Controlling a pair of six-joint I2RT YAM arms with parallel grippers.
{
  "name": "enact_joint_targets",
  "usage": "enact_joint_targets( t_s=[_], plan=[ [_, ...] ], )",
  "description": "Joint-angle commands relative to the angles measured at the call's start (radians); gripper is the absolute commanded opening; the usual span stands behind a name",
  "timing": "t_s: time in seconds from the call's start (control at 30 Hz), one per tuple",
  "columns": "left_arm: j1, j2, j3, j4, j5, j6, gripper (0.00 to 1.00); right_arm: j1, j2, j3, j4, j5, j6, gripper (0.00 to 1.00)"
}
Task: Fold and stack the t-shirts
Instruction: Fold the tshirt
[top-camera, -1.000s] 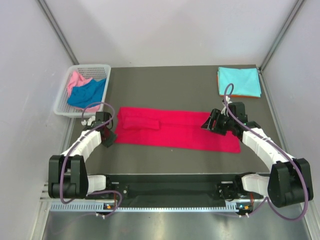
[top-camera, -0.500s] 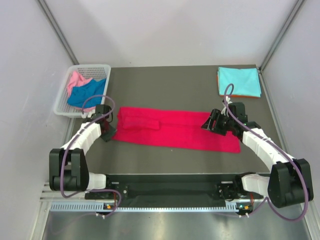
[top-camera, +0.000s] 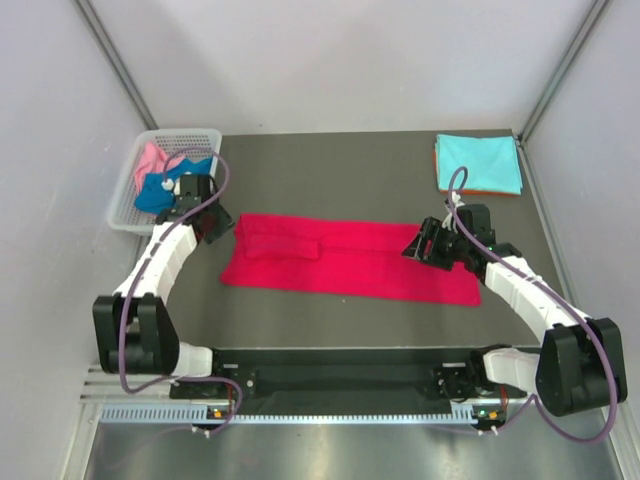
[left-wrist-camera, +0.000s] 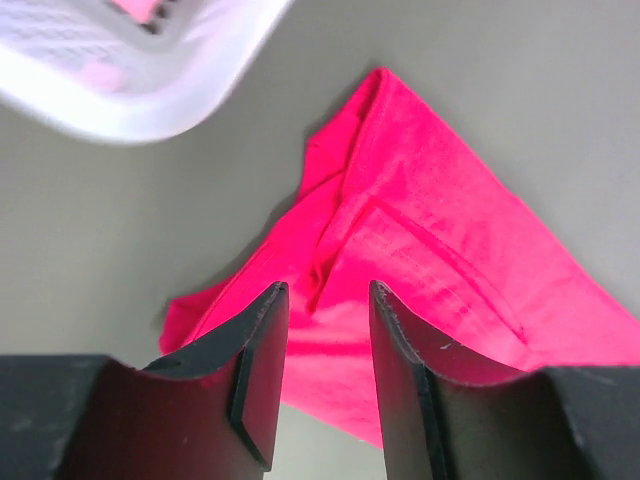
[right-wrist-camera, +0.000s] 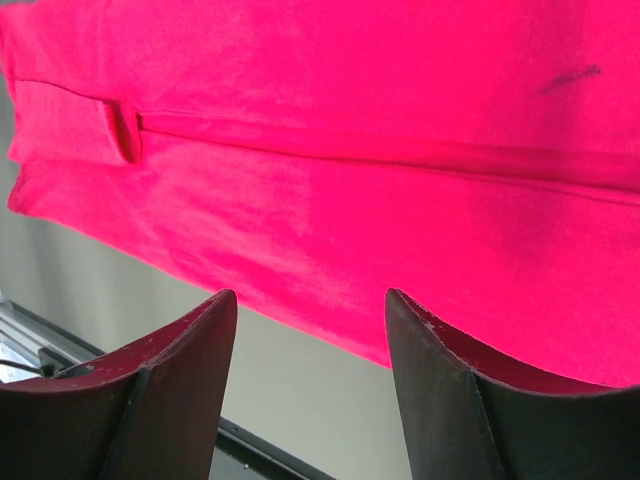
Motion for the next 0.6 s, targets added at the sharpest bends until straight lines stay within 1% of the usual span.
enact_joint_targets(
  t_s=[0.0,0.03,0.23,0.33,0.47,0.57],
  plan=[
    [0.001,0.087,0.056,0.066,0.09,0.09,0.43,0.017,-0.019,0.037,0.038,-0.01,0.008,0.62],
    [0.001,0.138,0.068,0.069,0.093,0.097,0.43,0.02,-0.02,0.037,0.036,-0.01,0.006,0.62],
    [0.001,0.31,0.185,0.085,0.08,0.13,0.41,0.033,-0.046,0.04,0.027,0.007,0.006,0.62],
    [0.001,0.389,0.263,0.059,0.064,0.153,0.41,0.038,-0.053,0.043,0.022,0.018,0.009,0.62],
    [0.001,0.451,0.301,0.105,0.127,0.207,0.41,0.047,-0.053,0.04,0.025,0.036,0.015,0.63],
    [0.001,0.518,0.349,0.073,0.127,0.219,0.41,0.055,-0.039,0.049,0.024,0.041,0.015,0.63]
  ],
)
